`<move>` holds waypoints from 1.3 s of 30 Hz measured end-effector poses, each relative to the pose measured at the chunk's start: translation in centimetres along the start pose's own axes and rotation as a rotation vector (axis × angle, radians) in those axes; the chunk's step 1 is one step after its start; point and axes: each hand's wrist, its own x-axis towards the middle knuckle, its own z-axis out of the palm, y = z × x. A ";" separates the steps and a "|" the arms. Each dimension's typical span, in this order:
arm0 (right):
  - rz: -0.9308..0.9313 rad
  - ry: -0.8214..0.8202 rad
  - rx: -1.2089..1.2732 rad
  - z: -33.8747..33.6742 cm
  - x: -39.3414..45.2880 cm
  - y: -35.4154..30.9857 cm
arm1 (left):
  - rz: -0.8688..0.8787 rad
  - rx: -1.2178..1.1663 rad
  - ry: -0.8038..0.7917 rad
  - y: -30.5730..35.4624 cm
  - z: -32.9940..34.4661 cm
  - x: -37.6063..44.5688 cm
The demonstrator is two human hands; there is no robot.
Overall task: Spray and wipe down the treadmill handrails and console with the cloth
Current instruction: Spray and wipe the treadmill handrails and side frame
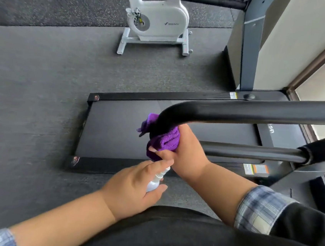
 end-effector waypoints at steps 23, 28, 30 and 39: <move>0.008 0.499 0.089 -2.3 -2.9 -1.2 | 0.208 0.002 -0.119 -2.4 -2.7 0.2; -0.071 0.439 0.074 0.5 -1.2 -3.6 | 0.201 -0.003 -0.101 -2.9 -3.5 0.1; -0.070 0.359 -0.046 1.1 -0.8 -3.8 | 0.194 -0.005 -0.101 -2.9 -3.8 -0.1; 0.102 -0.019 -0.822 1.1 -1.8 -1.3 | 0.285 0.022 -0.167 -1.1 -2.3 1.7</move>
